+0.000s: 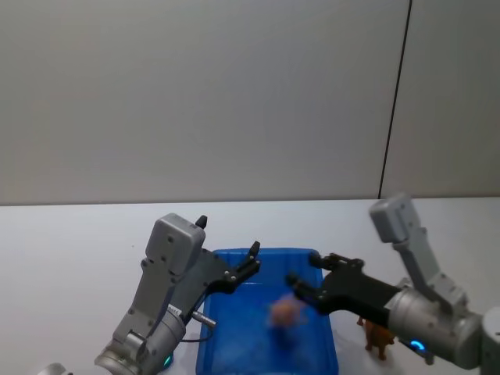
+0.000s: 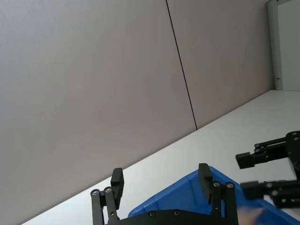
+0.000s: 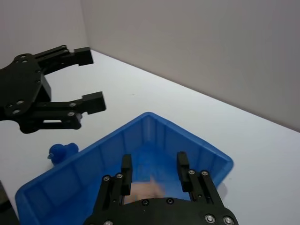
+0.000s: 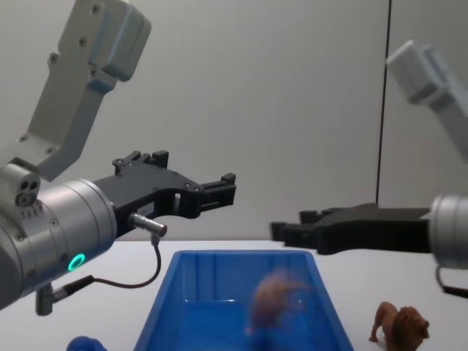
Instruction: Pick up the two dolls from the table and place them into the box.
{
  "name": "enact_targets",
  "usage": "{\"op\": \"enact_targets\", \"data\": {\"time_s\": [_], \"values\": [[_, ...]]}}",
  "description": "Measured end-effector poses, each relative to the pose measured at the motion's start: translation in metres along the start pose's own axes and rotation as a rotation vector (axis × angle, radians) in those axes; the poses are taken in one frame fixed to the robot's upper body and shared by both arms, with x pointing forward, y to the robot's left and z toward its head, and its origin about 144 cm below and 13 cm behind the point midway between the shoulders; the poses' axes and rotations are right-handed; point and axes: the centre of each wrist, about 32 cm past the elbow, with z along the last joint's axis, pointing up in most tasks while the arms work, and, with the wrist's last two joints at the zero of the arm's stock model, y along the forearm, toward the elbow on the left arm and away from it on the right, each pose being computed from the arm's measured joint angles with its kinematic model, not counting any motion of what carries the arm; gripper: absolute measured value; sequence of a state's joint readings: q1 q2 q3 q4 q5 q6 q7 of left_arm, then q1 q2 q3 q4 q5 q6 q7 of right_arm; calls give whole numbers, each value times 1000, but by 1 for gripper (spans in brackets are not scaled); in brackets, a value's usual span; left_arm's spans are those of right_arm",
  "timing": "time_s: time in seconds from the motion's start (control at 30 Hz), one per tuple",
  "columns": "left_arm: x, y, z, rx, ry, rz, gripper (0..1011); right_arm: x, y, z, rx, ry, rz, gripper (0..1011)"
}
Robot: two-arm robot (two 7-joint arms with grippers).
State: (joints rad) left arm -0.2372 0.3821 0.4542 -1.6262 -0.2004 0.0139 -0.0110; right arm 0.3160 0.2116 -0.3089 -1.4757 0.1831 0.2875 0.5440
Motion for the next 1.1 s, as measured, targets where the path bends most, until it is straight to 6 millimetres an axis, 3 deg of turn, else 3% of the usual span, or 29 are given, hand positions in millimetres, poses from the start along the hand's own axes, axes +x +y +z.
{"op": "enact_targets", "data": {"time_s": [0.27, 0.57, 1.1], "values": [[0, 0, 0, 0, 0, 0, 1001, -3, 11, 1, -13, -17, 35, 770], [0, 0, 0, 0, 0, 0, 1001, 0, 2, -2, 9, -52, -17, 1001], [0, 0, 0, 0, 0, 0, 1001, 7, -41, -21, 17, -43, -161, 1001]]}}
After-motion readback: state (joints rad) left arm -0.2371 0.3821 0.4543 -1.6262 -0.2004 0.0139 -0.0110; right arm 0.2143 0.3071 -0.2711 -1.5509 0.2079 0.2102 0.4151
